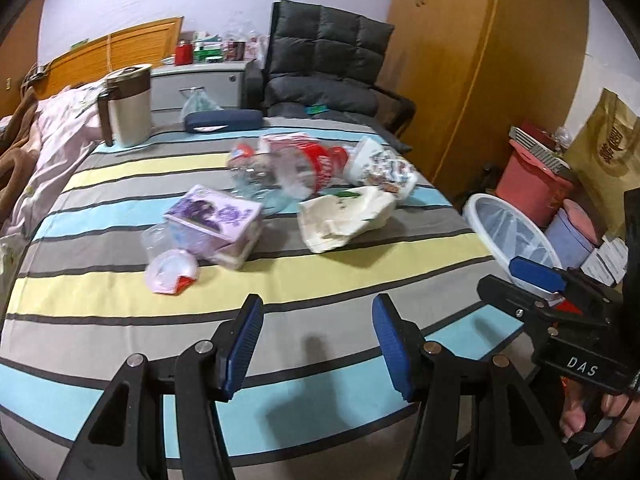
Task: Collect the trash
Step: 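Move both tools back over the table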
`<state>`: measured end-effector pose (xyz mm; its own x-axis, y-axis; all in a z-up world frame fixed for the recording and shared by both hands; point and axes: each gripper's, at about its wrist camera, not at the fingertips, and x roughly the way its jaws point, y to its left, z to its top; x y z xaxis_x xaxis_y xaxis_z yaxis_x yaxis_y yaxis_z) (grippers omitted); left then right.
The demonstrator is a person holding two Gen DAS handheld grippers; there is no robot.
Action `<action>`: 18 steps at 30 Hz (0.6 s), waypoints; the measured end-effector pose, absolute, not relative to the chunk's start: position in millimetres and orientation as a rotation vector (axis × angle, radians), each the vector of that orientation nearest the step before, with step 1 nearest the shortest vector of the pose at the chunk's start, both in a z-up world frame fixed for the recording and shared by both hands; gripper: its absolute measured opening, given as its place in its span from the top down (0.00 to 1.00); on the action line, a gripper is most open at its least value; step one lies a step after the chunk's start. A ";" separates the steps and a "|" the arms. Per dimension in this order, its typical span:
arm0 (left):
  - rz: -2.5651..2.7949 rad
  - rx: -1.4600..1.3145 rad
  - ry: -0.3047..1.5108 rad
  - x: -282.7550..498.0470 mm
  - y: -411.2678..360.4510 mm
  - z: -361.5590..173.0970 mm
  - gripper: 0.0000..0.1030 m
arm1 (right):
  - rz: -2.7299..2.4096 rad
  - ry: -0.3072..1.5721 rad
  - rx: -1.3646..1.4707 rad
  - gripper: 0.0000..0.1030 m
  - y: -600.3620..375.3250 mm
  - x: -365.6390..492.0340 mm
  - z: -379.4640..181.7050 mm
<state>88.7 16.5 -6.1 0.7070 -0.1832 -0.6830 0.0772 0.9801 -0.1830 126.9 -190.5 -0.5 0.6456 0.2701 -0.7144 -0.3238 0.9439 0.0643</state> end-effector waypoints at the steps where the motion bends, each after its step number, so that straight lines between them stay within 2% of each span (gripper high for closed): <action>1: -0.138 -0.144 0.770 88.1 20.3 -6.7 0.43 | 0.341 0.802 -0.074 0.35 -187.9 127.9 -0.7; 18: -0.031 -0.159 0.739 105.0 74.8 -7.9 0.43 | 0.368 0.828 -0.111 0.35 -150.2 154.8 -8.7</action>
